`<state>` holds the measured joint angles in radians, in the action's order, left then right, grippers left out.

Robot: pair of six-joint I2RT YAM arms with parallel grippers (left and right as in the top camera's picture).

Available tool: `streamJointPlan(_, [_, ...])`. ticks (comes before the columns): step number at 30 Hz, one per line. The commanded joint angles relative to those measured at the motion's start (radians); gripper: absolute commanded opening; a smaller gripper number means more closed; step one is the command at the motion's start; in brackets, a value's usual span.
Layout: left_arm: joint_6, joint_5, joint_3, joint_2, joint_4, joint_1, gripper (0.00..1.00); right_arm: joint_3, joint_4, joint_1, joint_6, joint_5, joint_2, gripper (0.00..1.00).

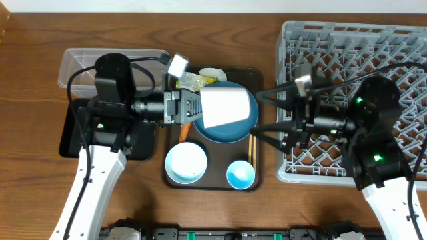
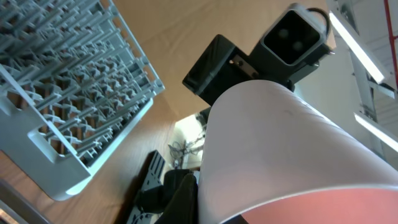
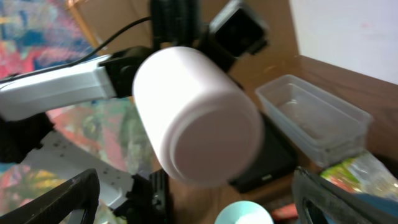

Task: Sort waste into correct bins and load items into the dishwasher rack
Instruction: 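Hand the pink cup from left gripper to right gripper, then carry the pink cup with right gripper into the dish rack's front-right corner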

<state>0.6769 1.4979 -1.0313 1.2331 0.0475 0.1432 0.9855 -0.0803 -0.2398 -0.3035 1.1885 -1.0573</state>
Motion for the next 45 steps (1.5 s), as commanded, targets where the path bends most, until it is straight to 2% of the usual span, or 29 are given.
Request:
streamJointPlan(1, [-0.007, 0.039, -0.024, 0.018, -0.005, 0.035, 0.06, 0.017, 0.006, -0.040, 0.003, -0.032, 0.006, 0.92])
streamJointPlan(13, [-0.021, 0.035, -0.024, 0.048, -0.005, 0.066, 0.06, 0.017, 0.074, -0.089, -0.018, -0.055, -0.019, 0.89])
streamJointPlan(17, [-0.027, 0.035, -0.024, 0.048, -0.005, 0.066, 0.06, 0.017, 0.077, -0.116, -0.018, -0.055, -0.027, 0.82])
streamJointPlan(20, [-0.029, 0.035, -0.024, 0.048, -0.005, 0.066, 0.06, 0.017, 0.077, -0.128, -0.018, -0.055, -0.032, 0.70])
streamJointPlan(27, [-0.029, 0.017, -0.024, 0.048, -0.005, 0.066, 0.07, 0.017, 0.069, -0.125, -0.022, -0.060, -0.032, 0.57])
streamJointPlan(28, [-0.028, 0.010, -0.024, 0.048, -0.005, 0.066, 0.17, 0.017, 0.066, -0.121, -0.021, -0.066, -0.032, 0.55])
streamJointPlan(30, [-0.029, -0.003, -0.024, 0.048, -0.006, 0.064, 0.50, 0.017, 0.061, -0.105, -0.022, -0.074, -0.032, 0.52])
streamJointPlan(32, [-0.028, -0.015, -0.024, 0.048, -0.008, 0.059, 0.63, 0.017, 0.052, -0.074, -0.022, -0.075, -0.032, 0.49])
streamJointPlan(34, [-0.027, -0.017, -0.024, 0.048, -0.008, 0.049, 0.98, 0.017, 0.029, -0.035, -0.022, -0.075, -0.029, 0.48])
streamJointPlan(39, [0.003, -0.016, -0.024, 0.048, -0.008, -0.004, 0.98, 0.017, -0.074, 0.087, -0.016, -0.116, 0.002, 0.45])
streamJointPlan(45, [0.018, -0.013, -0.024, 0.048, -0.008, -0.062, 0.98, 0.024, -0.327, 0.279, -0.018, -0.360, 0.069, 0.45])
